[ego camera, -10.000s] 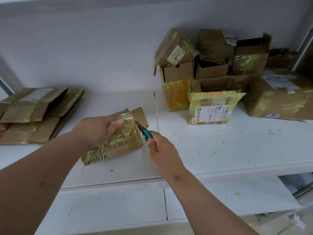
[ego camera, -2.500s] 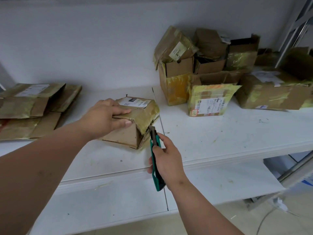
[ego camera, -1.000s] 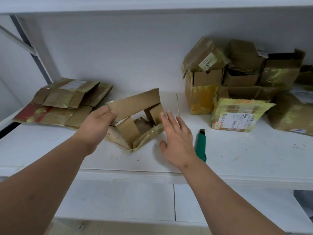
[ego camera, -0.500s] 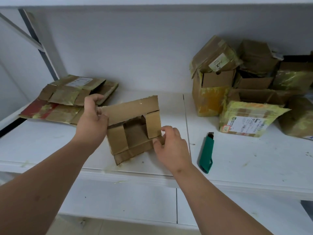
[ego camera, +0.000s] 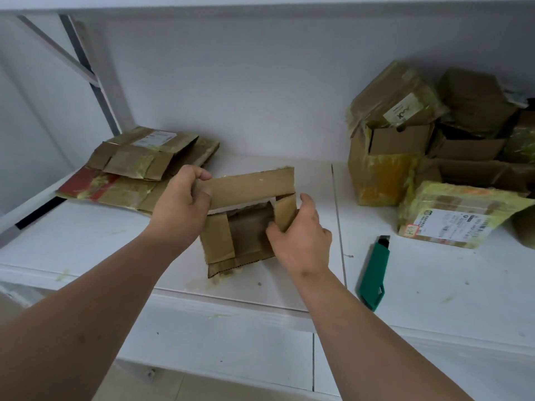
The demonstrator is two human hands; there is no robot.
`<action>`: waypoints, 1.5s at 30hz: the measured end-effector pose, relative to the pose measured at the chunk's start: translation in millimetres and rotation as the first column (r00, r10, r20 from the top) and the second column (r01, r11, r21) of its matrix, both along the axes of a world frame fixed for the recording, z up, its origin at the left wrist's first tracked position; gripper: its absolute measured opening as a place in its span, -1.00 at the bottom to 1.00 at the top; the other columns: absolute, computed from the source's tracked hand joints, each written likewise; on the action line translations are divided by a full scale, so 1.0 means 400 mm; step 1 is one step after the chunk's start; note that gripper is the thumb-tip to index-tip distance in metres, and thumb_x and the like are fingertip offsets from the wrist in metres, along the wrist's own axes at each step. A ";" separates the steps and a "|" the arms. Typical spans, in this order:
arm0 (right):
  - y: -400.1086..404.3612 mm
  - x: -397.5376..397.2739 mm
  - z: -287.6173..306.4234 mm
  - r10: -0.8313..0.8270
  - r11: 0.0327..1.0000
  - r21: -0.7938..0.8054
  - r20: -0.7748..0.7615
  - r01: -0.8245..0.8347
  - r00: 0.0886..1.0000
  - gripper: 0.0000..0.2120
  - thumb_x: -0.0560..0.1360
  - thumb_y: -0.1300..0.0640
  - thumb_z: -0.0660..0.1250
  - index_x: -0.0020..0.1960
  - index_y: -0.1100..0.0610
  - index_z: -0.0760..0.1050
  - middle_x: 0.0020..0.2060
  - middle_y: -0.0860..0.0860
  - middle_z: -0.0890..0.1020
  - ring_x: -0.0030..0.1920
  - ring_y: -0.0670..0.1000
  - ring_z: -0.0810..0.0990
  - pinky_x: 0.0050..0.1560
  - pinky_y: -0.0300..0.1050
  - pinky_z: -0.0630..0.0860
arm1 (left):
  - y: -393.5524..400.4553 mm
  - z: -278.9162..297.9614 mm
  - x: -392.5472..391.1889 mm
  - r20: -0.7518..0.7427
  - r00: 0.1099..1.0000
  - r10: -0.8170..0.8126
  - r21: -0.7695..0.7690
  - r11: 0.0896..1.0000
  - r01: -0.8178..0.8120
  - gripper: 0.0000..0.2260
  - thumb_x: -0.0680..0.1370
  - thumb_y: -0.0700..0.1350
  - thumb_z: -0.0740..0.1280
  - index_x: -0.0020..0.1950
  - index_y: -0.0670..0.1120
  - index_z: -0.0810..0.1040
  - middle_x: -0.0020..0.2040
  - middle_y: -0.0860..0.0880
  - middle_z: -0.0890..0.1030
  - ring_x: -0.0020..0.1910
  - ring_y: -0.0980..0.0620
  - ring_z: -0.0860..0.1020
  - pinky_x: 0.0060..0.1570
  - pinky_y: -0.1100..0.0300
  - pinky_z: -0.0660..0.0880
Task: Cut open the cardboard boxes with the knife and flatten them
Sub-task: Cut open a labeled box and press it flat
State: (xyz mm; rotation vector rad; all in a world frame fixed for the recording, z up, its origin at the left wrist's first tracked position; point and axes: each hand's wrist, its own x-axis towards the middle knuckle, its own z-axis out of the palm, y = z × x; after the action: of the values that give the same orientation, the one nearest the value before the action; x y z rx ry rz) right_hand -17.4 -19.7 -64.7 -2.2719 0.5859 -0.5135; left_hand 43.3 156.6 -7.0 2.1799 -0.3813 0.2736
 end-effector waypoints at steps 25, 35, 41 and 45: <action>-0.070 -0.055 -0.004 0.263 0.963 0.014 0.159 -0.268 0.952 -0.60 0.67 0.20 0.14 0.47 -0.04 0.39 0.39 -0.09 0.47 0.38 -0.05 0.39 0.34 -0.32 0.25 | 0.069 -0.049 0.040 -0.051 0.999 -0.001 0.191 0.981 0.010 -0.68 0.41 -0.20 0.45 -0.10 0.15 0.38 0.00 0.06 0.60 -0.10 -0.02 0.56 -0.18 0.07 0.49; -0.039 -0.041 -0.078 0.425 0.853 -0.243 -0.189 -0.462 0.885 -0.63 0.65 0.12 0.14 0.42 -0.01 0.44 0.34 -0.05 0.54 0.33 0.08 0.43 0.33 -0.08 0.35 | 0.170 -0.127 0.018 -0.043 0.996 -0.078 0.602 0.794 0.088 -0.74 0.46 0.08 0.45 0.14 0.14 0.61 0.03 0.19 0.53 0.00 0.11 0.52 0.00 0.15 0.49; -0.042 -0.034 -0.081 0.424 0.808 -0.282 -0.331 -0.517 0.843 -0.66 0.61 0.05 0.16 0.36 -0.04 0.47 0.31 -0.07 0.55 0.32 0.07 0.42 0.28 -0.06 0.37 | 0.175 -0.161 0.015 -0.140 0.988 -0.058 0.663 0.736 0.137 -0.80 0.51 0.25 0.29 0.05 0.23 0.56 0.02 0.20 0.51 0.04 0.13 0.52 0.09 0.11 0.49; -0.037 -0.039 -0.081 0.430 0.800 -0.244 -0.405 -0.548 0.807 -0.51 0.57 -0.08 0.21 0.48 -0.07 0.37 0.52 -0.12 0.30 0.50 -0.01 0.21 0.48 -0.10 0.19 | 0.166 -0.177 0.032 -0.269 0.963 -0.009 0.667 0.719 0.194 -0.60 0.53 0.36 0.07 -0.17 0.12 0.52 -0.04 0.15 0.47 0.01 0.10 0.50 0.13 0.04 0.47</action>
State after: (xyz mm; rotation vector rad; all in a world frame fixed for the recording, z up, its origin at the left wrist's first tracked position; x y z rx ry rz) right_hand -32.9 -34.7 -96.9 -2.7483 0.0180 0.0434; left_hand 56.1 222.9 -77.7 2.8741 -0.5177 -0.2627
